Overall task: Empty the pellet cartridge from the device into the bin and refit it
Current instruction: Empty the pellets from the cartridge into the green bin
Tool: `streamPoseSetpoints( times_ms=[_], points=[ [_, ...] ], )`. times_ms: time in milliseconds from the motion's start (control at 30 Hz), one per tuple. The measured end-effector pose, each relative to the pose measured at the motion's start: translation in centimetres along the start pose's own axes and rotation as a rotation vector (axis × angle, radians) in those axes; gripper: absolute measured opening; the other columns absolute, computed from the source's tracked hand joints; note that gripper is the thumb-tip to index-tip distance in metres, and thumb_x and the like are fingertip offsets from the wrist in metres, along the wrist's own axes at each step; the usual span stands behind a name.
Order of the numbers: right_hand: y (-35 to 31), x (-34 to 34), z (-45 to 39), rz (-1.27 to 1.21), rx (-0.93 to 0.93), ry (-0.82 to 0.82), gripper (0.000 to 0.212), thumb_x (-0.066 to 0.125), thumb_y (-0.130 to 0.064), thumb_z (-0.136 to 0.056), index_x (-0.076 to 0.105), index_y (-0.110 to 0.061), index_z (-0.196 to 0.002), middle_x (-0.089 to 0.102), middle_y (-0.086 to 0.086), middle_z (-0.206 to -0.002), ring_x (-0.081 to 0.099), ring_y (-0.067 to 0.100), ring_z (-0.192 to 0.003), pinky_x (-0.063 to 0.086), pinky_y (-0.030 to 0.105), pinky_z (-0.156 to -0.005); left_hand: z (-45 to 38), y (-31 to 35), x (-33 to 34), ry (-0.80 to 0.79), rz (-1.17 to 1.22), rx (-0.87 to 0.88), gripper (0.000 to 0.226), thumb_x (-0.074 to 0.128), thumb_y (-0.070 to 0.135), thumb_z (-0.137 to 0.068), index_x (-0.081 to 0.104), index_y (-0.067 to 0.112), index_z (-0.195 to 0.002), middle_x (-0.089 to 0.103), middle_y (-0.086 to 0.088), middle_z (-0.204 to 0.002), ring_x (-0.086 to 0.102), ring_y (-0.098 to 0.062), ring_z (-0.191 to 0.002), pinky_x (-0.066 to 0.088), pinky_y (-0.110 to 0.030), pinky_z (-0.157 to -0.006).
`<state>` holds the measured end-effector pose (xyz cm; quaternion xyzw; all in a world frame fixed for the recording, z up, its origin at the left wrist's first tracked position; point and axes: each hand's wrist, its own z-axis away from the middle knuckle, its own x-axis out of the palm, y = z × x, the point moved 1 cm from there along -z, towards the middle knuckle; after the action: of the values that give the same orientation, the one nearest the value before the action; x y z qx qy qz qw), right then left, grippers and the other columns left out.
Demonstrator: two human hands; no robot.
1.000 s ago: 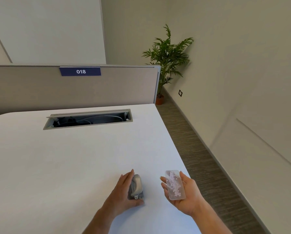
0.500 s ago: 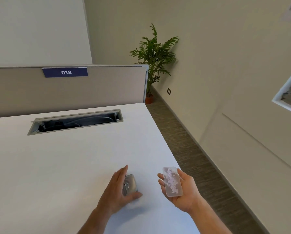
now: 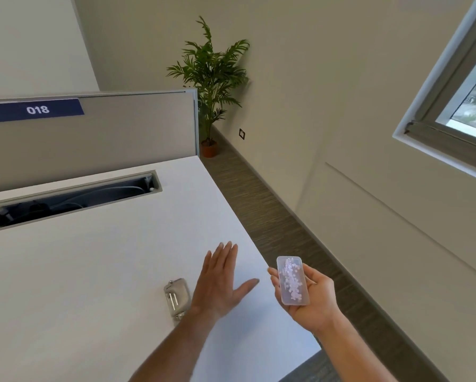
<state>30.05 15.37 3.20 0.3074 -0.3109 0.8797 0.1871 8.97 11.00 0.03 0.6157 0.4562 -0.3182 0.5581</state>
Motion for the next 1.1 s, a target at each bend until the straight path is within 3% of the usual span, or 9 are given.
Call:
streamPoseSetpoints(
  times_ms=[200,400,667,833,1100],
  points=[
    [-5.7,-4.7,-0.3,0.003,-0.015,0.031,0.051,0.044,-0.044,-0.098,0.065,-0.008,-0.126,0.074,0.027,-0.121,0.078,0.037,-0.088,0.064,0.038,-0.067,-3.2,5.6,3.9,-0.024,-0.034,0.01,0.111,0.008,0.093,-0.074,0.005,0.021,-0.159,0.008,-0.002,-0.169,0.006,-0.02,-0.156,0.004,-0.041,-0.125],
    [-12.7,-10.5,-1.8,0.013,0.049,0.044,0.051,0.048,-0.037,-0.096,0.064,-0.001,-0.128,0.071,0.031,-0.123,0.077,0.04,-0.083,0.064,0.042,-0.067,-6.7,12.1,8.6,-0.005,-0.079,0.001,0.106,0.022,0.085,-0.083,0.01,0.013,-0.159,0.015,-0.008,-0.168,0.009,-0.024,-0.156,0.014,-0.047,-0.127],
    [-20.3,-17.9,-4.1,0.016,0.084,0.067,0.05,0.047,-0.036,-0.097,0.068,0.001,-0.123,0.072,0.034,-0.118,0.077,0.044,-0.084,0.064,0.043,-0.066,-9.4,19.2,15.0,-0.053,-0.136,-0.087,0.109,0.024,0.086,-0.084,0.0,0.01,-0.159,0.004,-0.01,-0.169,0.0,-0.023,-0.156,0.009,-0.05,-0.127],
    [-21.8,-21.5,-6.6,-0.031,0.094,0.077,0.049,0.046,-0.035,-0.098,0.066,0.002,-0.122,0.072,0.036,-0.115,0.077,0.043,-0.08,0.065,0.044,-0.068,-9.7,20.8,17.7,-0.075,-0.194,-0.125,0.108,0.027,0.084,-0.085,0.012,0.006,-0.158,0.014,-0.013,-0.167,0.012,-0.028,-0.155,0.018,-0.055,-0.125],
    [-19.6,-28.0,-14.0,-0.04,0.119,0.177,0.051,0.048,-0.038,-0.098,0.068,0.002,-0.121,0.072,0.036,-0.117,0.077,0.044,-0.083,0.065,0.044,-0.067,-9.3,19.6,27.2,-0.157,-0.179,-0.21,0.108,0.027,0.085,-0.086,0.013,0.005,-0.158,0.013,-0.013,-0.167,0.01,-0.028,-0.155,0.022,-0.058,-0.123]
  ],
)
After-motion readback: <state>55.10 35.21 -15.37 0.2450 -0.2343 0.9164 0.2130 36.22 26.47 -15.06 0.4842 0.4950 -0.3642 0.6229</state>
